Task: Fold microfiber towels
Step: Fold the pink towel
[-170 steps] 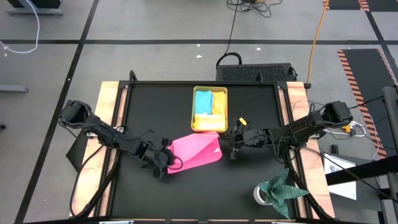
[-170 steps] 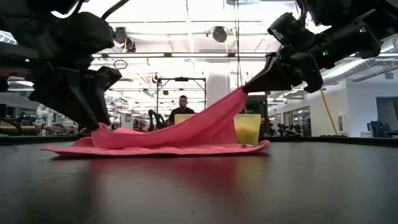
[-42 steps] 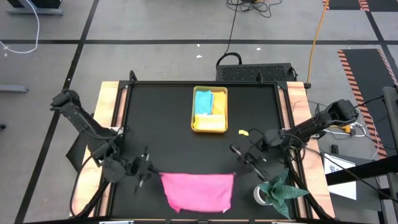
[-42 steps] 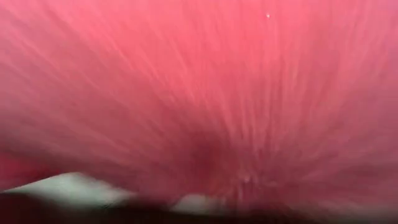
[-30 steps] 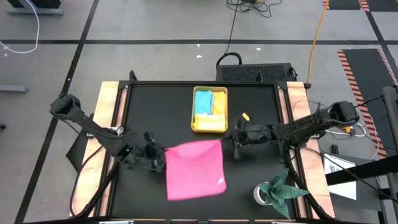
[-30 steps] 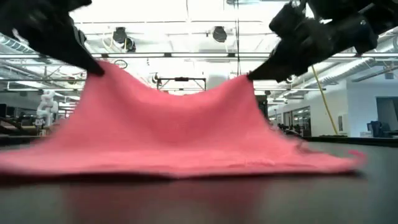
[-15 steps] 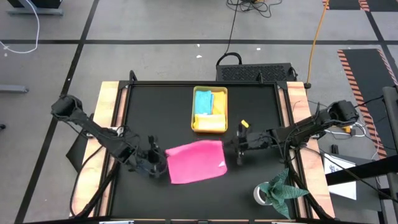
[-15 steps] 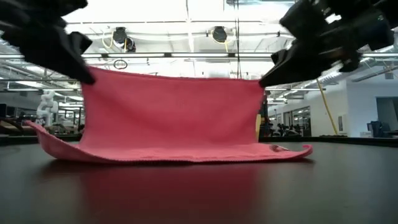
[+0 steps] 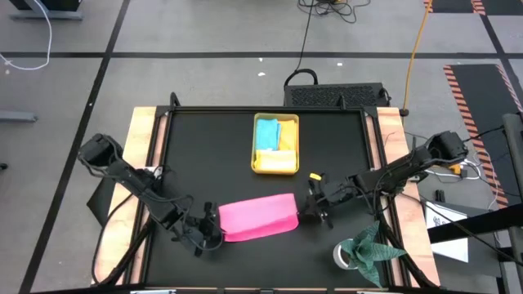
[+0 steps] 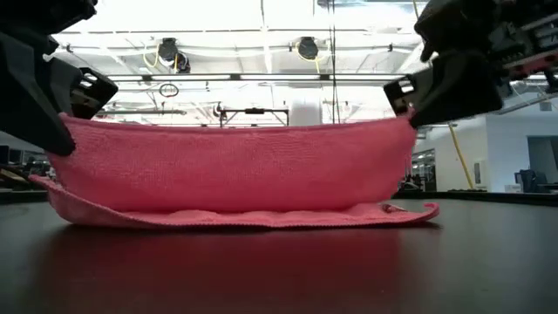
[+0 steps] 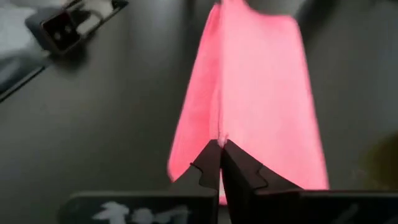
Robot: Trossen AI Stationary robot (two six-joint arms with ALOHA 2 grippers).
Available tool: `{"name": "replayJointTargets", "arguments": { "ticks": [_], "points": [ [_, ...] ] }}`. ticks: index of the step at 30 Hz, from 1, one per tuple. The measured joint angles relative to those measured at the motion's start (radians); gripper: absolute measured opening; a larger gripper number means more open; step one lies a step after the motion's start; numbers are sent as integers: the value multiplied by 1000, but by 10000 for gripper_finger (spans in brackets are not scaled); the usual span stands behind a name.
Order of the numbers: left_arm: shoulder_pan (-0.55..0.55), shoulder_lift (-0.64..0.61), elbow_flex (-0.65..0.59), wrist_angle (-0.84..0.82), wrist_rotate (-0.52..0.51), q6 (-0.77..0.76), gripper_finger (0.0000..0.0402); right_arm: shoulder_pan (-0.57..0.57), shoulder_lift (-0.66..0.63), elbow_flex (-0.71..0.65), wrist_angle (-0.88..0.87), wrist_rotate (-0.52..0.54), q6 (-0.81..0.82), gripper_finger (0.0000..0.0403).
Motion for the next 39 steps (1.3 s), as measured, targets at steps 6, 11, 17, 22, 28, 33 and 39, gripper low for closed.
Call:
{"name": "replayJointTargets", "arguments": {
  "ticks": [6, 11, 17, 22, 28, 33, 39],
  "points": [
    [-2, 0, 0, 15, 23, -12, 6, 0, 81, 0, 2, -27, 13, 0],
    [-2, 0, 0, 46, 22, -28, 12, 0, 146, 0, 38, -29, -1, 0],
    [-2, 0, 0, 58, 19, -30, 9, 0, 215, 0, 69, -30, -10, 0],
    [7, 0, 0, 58, 2, -26, 20, 0, 217, 0, 91, -26, -64, 0],
    [14, -13, 1, -69, -145, -3, 6, -4, 207, 0, 261, 240, -214, 0],
    [42, -17, 1, -347, -526, -131, 4, -47, 206, 0, 421, 748, -320, 0],
    [68, -17, 1, -474, -736, -198, 3, -95, 206, 0, 411, 769, -365, 0]
  ]
}}
